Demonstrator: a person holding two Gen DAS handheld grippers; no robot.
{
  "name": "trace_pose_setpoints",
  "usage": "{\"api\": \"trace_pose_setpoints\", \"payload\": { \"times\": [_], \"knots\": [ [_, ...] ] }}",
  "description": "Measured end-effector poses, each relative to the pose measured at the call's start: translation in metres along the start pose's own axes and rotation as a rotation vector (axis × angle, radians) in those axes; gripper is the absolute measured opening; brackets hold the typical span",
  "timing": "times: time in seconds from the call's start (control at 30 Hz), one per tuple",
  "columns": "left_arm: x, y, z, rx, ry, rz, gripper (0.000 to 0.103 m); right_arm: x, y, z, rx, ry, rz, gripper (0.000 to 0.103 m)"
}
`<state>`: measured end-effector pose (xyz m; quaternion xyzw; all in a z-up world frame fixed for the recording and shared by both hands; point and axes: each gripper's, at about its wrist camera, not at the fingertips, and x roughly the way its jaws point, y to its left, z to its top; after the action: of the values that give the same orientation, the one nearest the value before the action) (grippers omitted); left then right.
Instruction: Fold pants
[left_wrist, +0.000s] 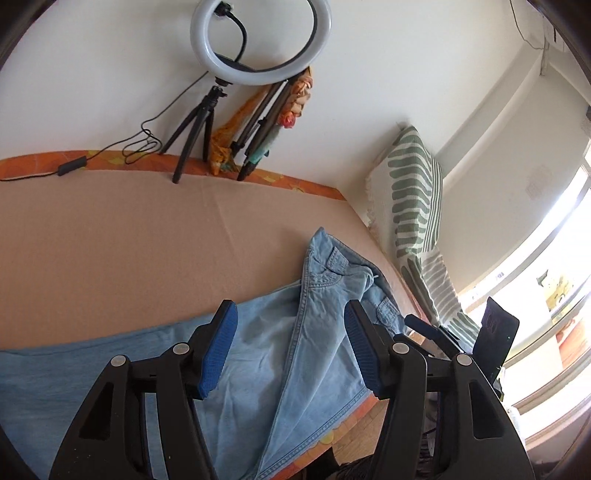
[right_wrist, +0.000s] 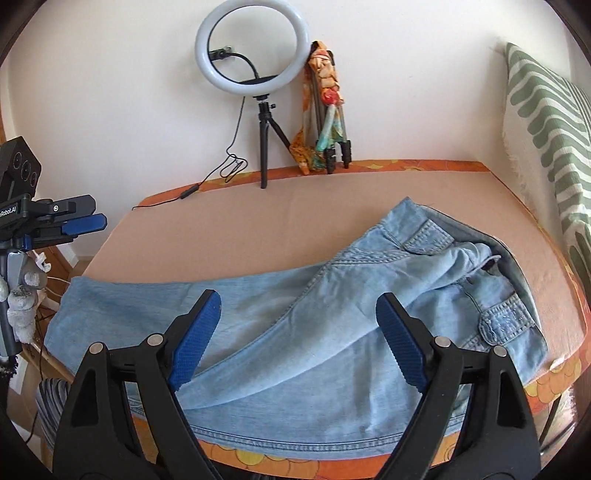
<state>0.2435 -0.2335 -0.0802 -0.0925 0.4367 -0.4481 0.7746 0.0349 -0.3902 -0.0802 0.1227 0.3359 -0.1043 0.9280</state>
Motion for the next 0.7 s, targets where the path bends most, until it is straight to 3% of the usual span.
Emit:
{"api": "trace_pose_setpoints", "payload": {
  "times": [0.33,0.47,0.7],
  "knots": [
    [0.151,-0.031,0.009,-0.057,0.216,-0.148,0.059,-0.037,-0.095,-0.012,0.175,-0.033,-0.11,0.088],
    [0.195,-0.03,0.016,-0.073,0.259,-0.109,0.059,-0.045,-0.121,-0.018,0.221,-0.037,-0.17,0.088],
    [0.24,-0.014,0.016,-0.161,0.297,-0.1,0.059,-0.055,-0.165,-0.031,0.335,-0.042,-0.203,0.088]
  ]
}}
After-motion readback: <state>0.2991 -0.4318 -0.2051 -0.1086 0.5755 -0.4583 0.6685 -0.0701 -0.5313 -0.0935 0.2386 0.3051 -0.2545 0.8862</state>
